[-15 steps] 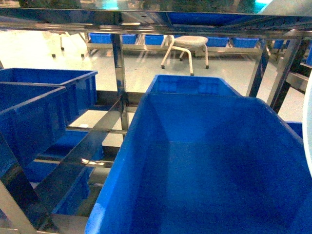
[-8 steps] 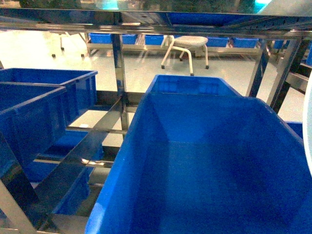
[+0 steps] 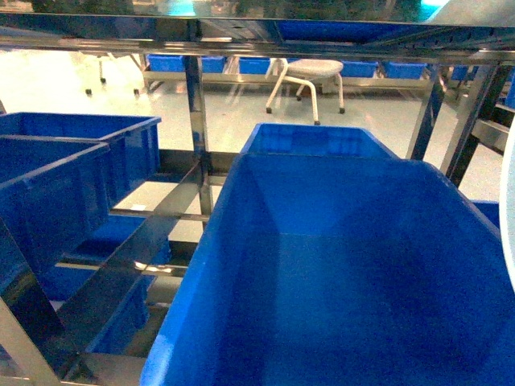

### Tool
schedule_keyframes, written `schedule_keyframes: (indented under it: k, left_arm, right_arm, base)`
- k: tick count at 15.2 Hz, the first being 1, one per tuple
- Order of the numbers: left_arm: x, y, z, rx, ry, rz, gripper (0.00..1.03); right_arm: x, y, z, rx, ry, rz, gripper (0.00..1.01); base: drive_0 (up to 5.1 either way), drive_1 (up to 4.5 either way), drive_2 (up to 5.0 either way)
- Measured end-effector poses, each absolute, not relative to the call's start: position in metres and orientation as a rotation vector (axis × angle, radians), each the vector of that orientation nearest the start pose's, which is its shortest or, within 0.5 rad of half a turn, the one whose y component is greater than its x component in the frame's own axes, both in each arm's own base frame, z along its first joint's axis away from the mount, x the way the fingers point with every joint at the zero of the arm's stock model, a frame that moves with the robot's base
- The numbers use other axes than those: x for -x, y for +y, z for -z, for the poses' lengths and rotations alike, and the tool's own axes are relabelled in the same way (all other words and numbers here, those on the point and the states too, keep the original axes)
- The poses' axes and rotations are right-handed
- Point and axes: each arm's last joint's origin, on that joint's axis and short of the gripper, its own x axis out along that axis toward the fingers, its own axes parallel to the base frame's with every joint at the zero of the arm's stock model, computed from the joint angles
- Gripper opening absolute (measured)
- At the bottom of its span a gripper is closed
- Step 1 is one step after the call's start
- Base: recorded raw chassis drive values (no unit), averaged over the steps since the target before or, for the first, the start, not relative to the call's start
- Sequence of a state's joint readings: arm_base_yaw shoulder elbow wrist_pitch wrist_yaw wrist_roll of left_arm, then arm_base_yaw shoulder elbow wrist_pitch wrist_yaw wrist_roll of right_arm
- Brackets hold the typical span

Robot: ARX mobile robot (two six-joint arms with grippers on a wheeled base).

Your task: Place blue tray on left shelf second layer neatly

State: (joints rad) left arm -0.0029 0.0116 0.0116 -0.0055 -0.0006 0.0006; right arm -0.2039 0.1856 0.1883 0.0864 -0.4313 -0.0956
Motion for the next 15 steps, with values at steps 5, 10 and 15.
schedule_keyframes:
  k: [5, 10, 15]
  left_arm:
    - [-0.0977, -0.0003, -0.1660, -0.001, 0.006, 0.002, 0.98]
    - [-0.0977, -0.0003, -0.1660, -0.001, 0.006, 0.002, 0.98]
    - [-0.0977, -0.0003, -0.1660, -0.001, 0.006, 0.002, 0.98]
  right_arm:
    - [-0.0994, -0.0082, -0.2214, 0.123, -0.096, -0.223, 0.02]
    - [-0.0994, -0.0082, -0.2213, 0.122, -0.095, -0.223, 0.02]
    - [-0.1022, -0.0087, -0.2166, 0.128, -0.051, -0.243, 0.02]
  base:
    - [0.0, 0.00, 0.0]
    - [0.0, 0.00, 0.0]
    - [0.0, 0.00, 0.0]
